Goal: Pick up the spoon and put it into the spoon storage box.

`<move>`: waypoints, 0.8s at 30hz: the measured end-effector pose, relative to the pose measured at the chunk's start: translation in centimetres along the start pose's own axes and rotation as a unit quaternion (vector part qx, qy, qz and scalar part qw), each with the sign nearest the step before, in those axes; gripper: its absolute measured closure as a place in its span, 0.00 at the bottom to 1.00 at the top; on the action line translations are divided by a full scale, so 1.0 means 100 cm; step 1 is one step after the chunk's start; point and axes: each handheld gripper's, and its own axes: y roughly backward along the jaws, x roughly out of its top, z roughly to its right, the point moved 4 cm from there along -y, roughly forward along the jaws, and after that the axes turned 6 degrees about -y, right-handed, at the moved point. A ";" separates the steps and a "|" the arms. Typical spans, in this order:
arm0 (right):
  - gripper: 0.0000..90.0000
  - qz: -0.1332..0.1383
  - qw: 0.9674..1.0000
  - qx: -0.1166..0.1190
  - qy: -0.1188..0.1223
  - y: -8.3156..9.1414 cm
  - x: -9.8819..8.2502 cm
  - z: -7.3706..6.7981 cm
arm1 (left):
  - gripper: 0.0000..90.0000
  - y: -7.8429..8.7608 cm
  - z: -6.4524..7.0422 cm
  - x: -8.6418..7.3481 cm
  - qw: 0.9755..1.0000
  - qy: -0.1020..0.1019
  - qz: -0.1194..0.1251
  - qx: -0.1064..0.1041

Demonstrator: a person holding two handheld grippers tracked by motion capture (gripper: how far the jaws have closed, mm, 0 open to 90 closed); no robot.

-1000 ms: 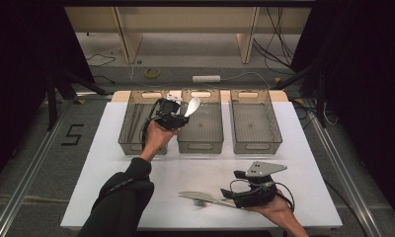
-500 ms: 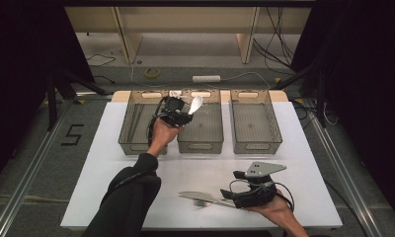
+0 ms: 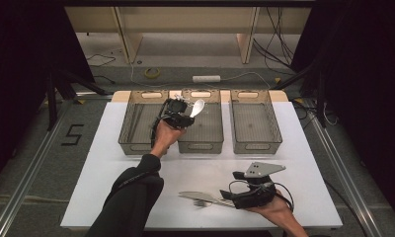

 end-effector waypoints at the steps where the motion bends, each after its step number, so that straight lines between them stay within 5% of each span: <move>1: 0.26 0.000 1.000 0.000 0.001 0.000 0.000 0.000 | 0.83 -0.001 0.000 -0.001 1.000 -0.002 -0.002 0.000; 7: 0.26 -0.001 1.000 0.001 0.001 0.000 0.000 0.000 | 0.80 -0.004 0.000 -0.001 1.000 0.012 -0.002 -0.006; 13: 0.26 -0.001 1.000 0.001 0.001 0.000 0.000 0.000 | 0.53 0.004 0.001 0.004 1.000 0.020 0.001 -0.015; 16: 0.26 -0.001 1.000 0.001 0.001 0.000 0.000 0.000 | 0.45 0.014 0.003 0.006 0.999 0.025 0.011 -0.032; 24: 0.26 -0.011 1.000 0.002 0.001 -0.001 -0.001 0.000 | 0.29 0.050 0.013 -0.003 0.998 0.000 0.025 -0.063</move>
